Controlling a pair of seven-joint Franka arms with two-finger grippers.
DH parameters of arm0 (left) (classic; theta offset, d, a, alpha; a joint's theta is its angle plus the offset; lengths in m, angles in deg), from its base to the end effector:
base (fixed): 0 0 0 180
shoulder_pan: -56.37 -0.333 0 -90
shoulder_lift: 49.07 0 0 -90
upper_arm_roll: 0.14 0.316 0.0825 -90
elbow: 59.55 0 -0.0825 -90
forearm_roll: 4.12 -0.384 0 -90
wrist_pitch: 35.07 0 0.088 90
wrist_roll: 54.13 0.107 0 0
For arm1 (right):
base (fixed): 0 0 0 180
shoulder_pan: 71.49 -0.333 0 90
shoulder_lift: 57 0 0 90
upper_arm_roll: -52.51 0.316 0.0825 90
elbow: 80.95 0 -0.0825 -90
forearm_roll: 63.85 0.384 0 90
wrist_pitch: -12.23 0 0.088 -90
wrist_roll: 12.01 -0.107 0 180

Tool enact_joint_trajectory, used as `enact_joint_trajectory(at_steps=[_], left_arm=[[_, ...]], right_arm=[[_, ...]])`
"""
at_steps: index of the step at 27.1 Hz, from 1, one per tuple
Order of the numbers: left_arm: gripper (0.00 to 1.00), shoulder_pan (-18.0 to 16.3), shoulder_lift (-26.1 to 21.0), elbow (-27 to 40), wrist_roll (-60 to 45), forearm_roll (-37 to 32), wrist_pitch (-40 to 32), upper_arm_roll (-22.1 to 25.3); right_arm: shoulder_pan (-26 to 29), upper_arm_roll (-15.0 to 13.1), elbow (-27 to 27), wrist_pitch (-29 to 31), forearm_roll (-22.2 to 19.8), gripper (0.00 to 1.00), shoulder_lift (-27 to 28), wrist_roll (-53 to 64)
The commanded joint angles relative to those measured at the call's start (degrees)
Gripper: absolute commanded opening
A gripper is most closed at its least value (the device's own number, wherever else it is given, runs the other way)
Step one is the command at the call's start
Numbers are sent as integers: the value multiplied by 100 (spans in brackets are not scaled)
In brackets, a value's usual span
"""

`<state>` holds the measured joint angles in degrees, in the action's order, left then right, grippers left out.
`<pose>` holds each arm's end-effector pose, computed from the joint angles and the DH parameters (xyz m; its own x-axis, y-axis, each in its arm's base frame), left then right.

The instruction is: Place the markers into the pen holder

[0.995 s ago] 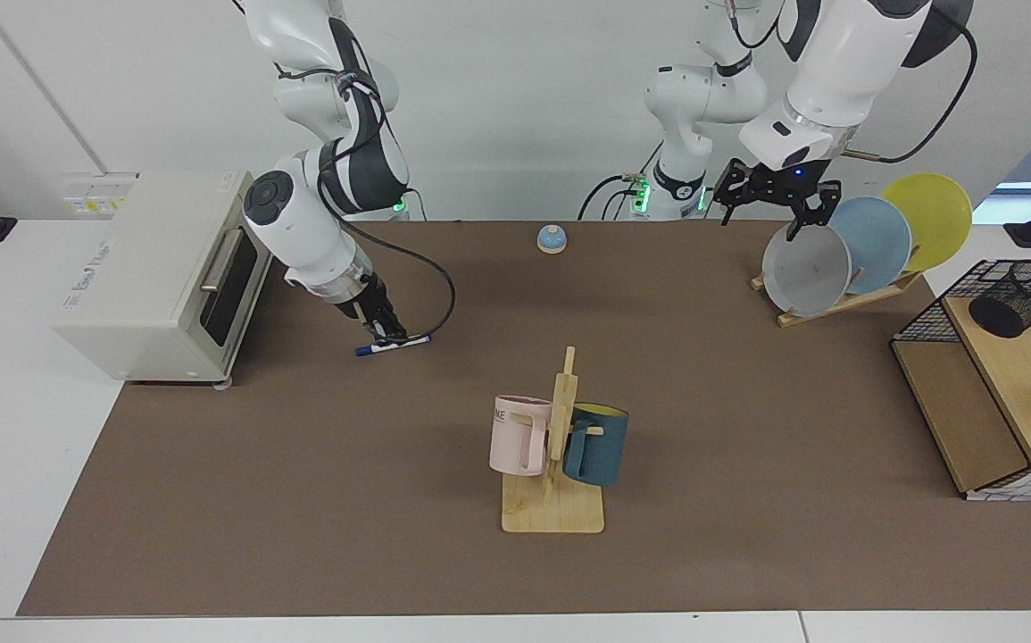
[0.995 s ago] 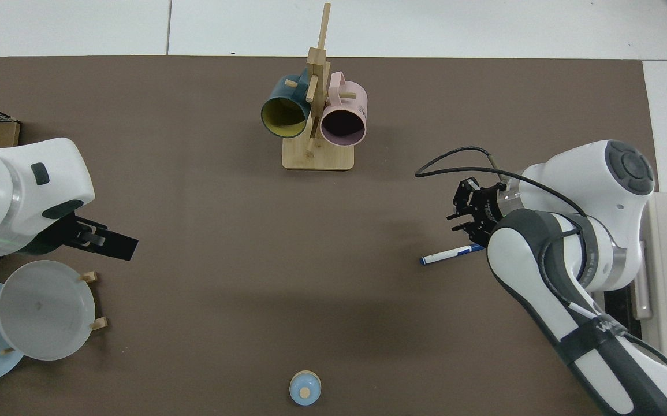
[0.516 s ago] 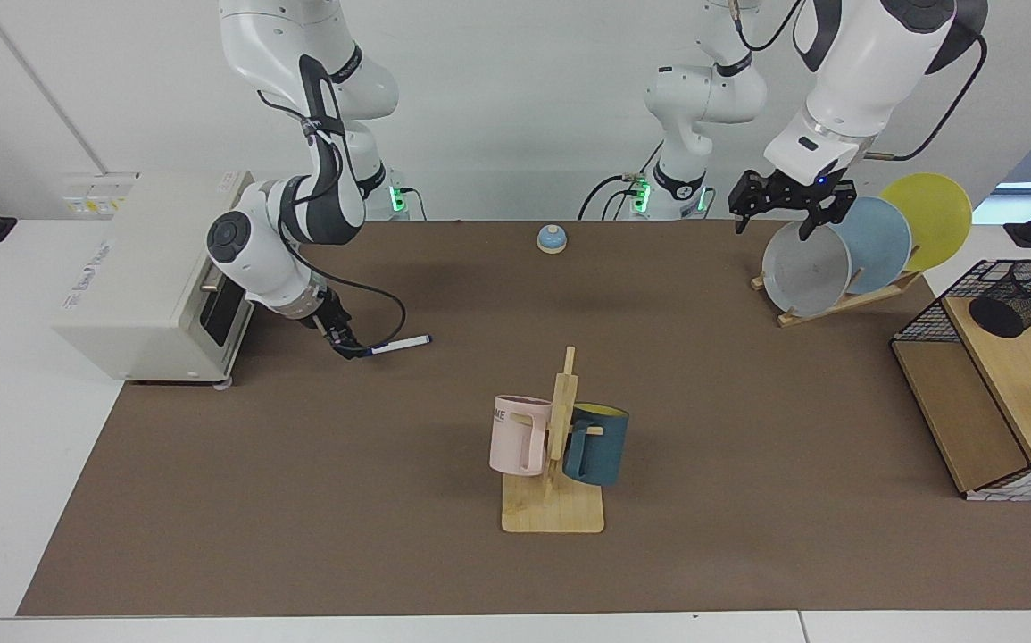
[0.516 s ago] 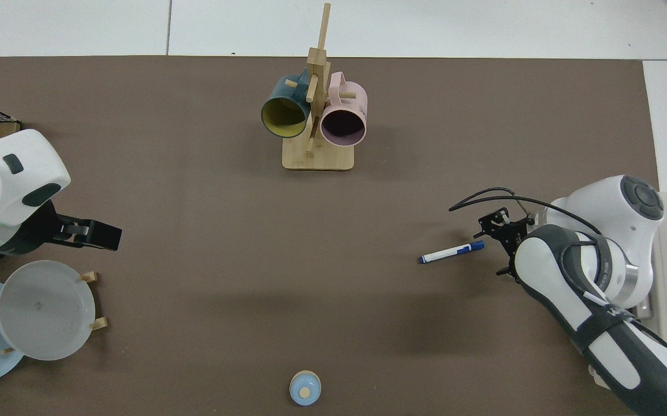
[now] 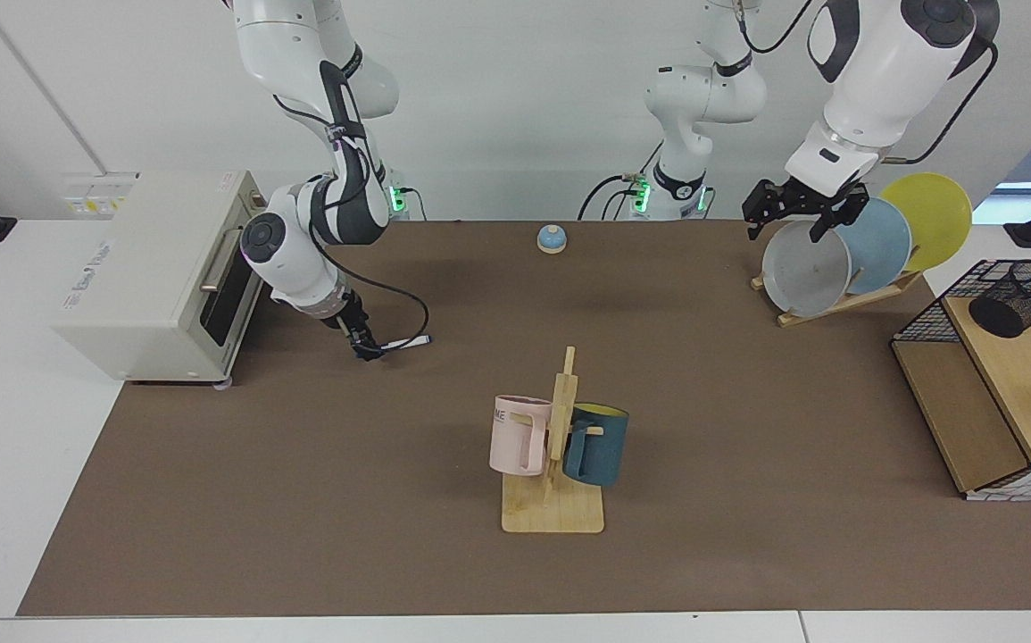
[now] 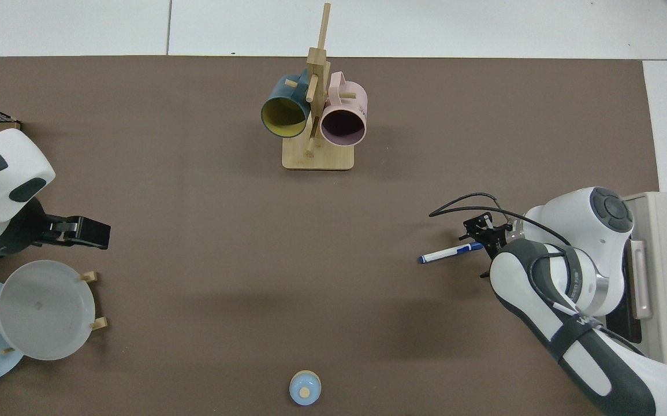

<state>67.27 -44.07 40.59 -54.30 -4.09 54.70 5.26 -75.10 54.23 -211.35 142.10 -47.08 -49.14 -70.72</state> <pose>0.5200 -0.0482 0.5878 0.9912 -0.0936 -0.0940 -0.0932 -0.9956 0.0084 0.5115 0.0552 0.2852 0.4025 -0.8797 -0.2531 -0.9044 -0.4250 0.0390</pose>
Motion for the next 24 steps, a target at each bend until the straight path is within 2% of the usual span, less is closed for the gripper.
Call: enact_joint_trajectory(at_steps=[1,5,6,7,8,9,10,18,21,24], left_arm=[[100,0,45,137,-70,32,137,-4],[100,0,36,155,-70,32,137,5],[100,0,36,146,-70,32,137,-4],[100,0,36,155,-70,32,137,-4],[100,0,36,146,-62,32,137,-4],[100,0,36,146,-53,32,137,5],[100,0,36,146,-44,32,137,5],[100,0,36,146,175,32,137,5],[100,-9,27,129,745,75,154,31],[100,-9,-34,50,1545,67,260,31]], right_arm=[[36,21,-108,363,45,94,75,-53],[36,21,-161,583,54,93,155,-44],[36,21,-187,592,63,90,155,-26],[36,21,-196,583,63,77,155,-26],[36,21,-187,583,72,54,155,-26],[36,30,-187,566,63,16,155,-18],[27,30,-161,531,63,0,163,-44],[19,30,-73,337,230,0,155,-88],[27,30,-47,293,239,0,137,-97],[27,38,128,4,256,0,85,-131]])
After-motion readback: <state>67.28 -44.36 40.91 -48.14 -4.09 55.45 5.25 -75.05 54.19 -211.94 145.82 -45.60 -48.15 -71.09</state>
